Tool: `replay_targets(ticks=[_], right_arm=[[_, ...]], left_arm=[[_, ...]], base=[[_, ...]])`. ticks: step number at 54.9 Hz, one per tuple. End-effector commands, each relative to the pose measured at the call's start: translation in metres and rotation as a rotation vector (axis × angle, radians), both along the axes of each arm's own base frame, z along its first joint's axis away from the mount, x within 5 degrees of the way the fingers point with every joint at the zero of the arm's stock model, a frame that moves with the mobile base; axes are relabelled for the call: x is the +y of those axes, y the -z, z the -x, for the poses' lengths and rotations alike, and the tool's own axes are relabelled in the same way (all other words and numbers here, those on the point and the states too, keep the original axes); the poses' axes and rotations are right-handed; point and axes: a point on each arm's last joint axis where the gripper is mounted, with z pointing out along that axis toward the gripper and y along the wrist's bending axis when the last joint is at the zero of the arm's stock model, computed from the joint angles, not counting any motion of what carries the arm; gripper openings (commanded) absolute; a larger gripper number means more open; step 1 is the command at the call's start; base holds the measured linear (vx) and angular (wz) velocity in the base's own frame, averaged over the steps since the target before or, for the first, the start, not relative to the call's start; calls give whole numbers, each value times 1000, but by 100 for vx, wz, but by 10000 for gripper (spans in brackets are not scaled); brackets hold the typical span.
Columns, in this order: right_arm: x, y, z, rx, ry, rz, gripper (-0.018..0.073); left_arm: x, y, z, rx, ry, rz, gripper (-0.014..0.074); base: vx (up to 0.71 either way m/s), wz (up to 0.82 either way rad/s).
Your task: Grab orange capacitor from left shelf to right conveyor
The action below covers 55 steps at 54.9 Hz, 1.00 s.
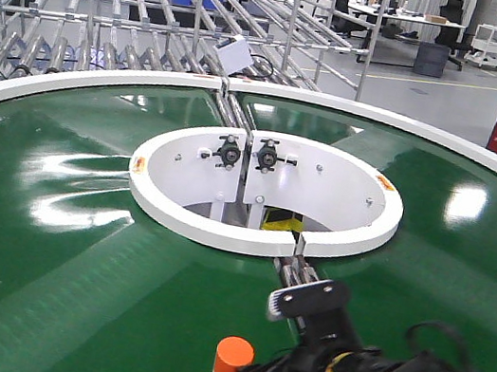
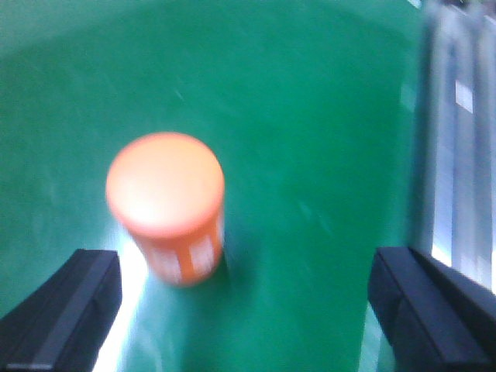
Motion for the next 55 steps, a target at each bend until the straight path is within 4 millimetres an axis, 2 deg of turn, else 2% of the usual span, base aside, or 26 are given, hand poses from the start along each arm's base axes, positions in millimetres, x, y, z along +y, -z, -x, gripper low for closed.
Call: replay_targets(ticks=[1, 7, 16, 23, 30, 40, 44, 50, 55], right_arm=[[-18, -52, 25, -23, 34, 20, 715], [-35, -78, 59, 52, 37, 79, 706], [-53, -110, 109, 1, -36, 38, 684], [-69, -114, 150, -66, -62, -11, 645], [-83, -111, 181, -121, -62, -35, 582], [-101, -109, 219, -213, -53, -86, 380], [-105, -109, 228, -237, -53, -97, 285], [-111, -109, 240, -259, -52, -107, 95], [-113, -109, 245, -255, -52, -105, -8]], left_arm=[[0, 3, 0, -60, -1, 9, -6], [0, 3, 0, -60, -1, 9, -6], [0, 3, 0, -60, -1, 9, -6], [0, 3, 0, -60, -1, 9, -6], [0, 3, 0, -60, -1, 9, -6], [0, 3, 0, -60, -1, 9, -6], [0, 3, 0, -60, -1, 9, -6], [0, 3, 0, -60, -1, 9, -6], [0, 3, 0, -60, -1, 9, -6]], base=[[0, 0], [0, 0], [0, 0], [0, 0], [0, 0], [0, 0], [0, 0], [0, 0], [0, 0]])
